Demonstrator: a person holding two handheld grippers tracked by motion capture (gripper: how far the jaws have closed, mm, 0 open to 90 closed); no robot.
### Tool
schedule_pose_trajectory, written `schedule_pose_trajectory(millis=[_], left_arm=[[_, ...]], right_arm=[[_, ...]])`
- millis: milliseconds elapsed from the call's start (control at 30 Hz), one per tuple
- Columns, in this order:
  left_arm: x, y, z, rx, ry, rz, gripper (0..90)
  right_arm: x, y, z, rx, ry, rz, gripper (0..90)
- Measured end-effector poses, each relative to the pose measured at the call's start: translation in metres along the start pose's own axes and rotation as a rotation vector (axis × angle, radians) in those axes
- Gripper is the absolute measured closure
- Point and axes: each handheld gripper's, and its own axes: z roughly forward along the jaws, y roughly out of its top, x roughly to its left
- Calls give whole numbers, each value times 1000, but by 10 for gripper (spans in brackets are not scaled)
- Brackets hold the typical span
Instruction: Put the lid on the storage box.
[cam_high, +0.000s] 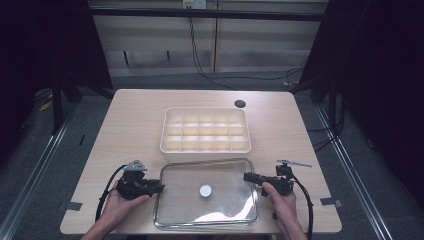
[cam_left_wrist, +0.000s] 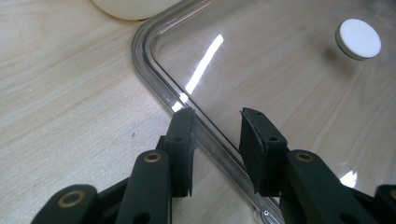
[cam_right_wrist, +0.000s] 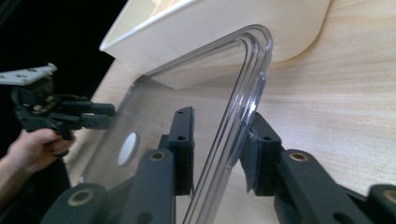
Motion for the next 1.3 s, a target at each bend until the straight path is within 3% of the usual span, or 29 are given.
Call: schedule_pose_trajectory(millis=[100,233,400,633,867,1300], left_arm=[[1,0,-1,2,-18,-3,631],[2,0,-1,-3,-13,-5,484],[2,0,-1,-5,-25,-8,386],[1,1,2,-16,-44,-8,328],[2,1,1,-22,-81,-36,357],[0,3,-13,-106,-118,-47,481]], right_arm=[[1,0,-1,-12,-6,4,701],[3,1,-3,-30,15,-4,724],[7,2,-5,-42,18,-31,727],[9,4,-8,-45,5,-57,730],[10,4,-8,-43,-7,-71,731],[10,3,-8,-49,-16,-87,720]])
